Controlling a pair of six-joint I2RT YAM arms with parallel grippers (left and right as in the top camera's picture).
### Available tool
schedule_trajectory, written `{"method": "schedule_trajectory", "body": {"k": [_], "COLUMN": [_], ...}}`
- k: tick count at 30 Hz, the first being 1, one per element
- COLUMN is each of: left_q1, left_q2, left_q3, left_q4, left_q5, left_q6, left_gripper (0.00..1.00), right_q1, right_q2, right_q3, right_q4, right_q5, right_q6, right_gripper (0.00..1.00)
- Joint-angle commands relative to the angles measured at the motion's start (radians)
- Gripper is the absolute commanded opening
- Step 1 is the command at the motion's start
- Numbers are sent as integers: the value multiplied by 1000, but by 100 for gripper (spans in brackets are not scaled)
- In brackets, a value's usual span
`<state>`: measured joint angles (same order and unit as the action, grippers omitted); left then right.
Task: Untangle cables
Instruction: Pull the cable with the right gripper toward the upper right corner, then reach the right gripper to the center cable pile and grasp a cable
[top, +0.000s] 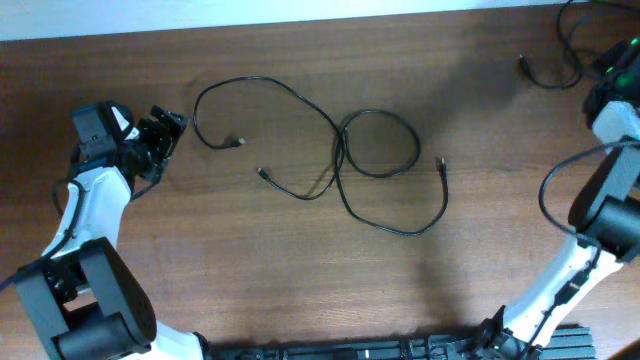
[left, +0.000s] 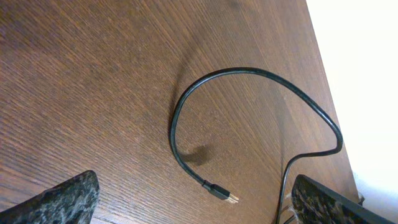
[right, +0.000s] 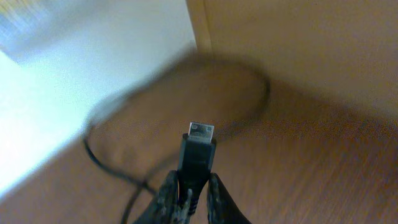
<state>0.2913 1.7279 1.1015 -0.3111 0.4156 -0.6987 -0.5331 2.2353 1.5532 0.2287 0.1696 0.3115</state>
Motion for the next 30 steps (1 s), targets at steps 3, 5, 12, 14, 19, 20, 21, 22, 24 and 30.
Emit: {"method": "schedule_trajectory", "body": {"k": [3, 5, 12, 14, 19, 20, 21, 22, 24, 30], "left_q1": [0, 0, 0, 0, 0, 0, 0, 0, 0, 0], "left_q2": [4, 4, 4, 4, 4, 4, 4, 4, 4, 4], "left_q3": [1, 1, 1, 1, 1, 1, 1, 1, 1, 1], "left_q4": [2, 2, 2, 2, 2, 2, 2, 2, 2, 2], "left_q5": [7, 7, 7, 7, 7, 7, 7, 7, 7, 7], "left_q6": [19, 19, 19, 19, 19, 19, 19, 19, 19, 19], "left_gripper": [99, 99, 99, 99, 99, 99, 99, 99, 99, 99], "right_q1": [93, 197, 428, 519, 837, 882, 934, 973, 1003, 996], "right_q2": [11, 5, -350, -366, -362, -358, -341, -315, -278, -230], "right_q3": [-1, 4, 6, 6, -5, -5, -5, -5, -5, -5], "right_q4": [-109, -114, -834, -1045, -1159, -1128, -1073, -1017, -980, -1041], "right_q5": [-228, -243, -429, -451, -450, -441, -389, -326, -192, -416], "right_q6": [-50, -58, -76, -74, -67, -68, -68, -68, -69, -79], "right_gripper": [4, 17, 83, 82, 82, 82, 82, 81, 79, 67]}}
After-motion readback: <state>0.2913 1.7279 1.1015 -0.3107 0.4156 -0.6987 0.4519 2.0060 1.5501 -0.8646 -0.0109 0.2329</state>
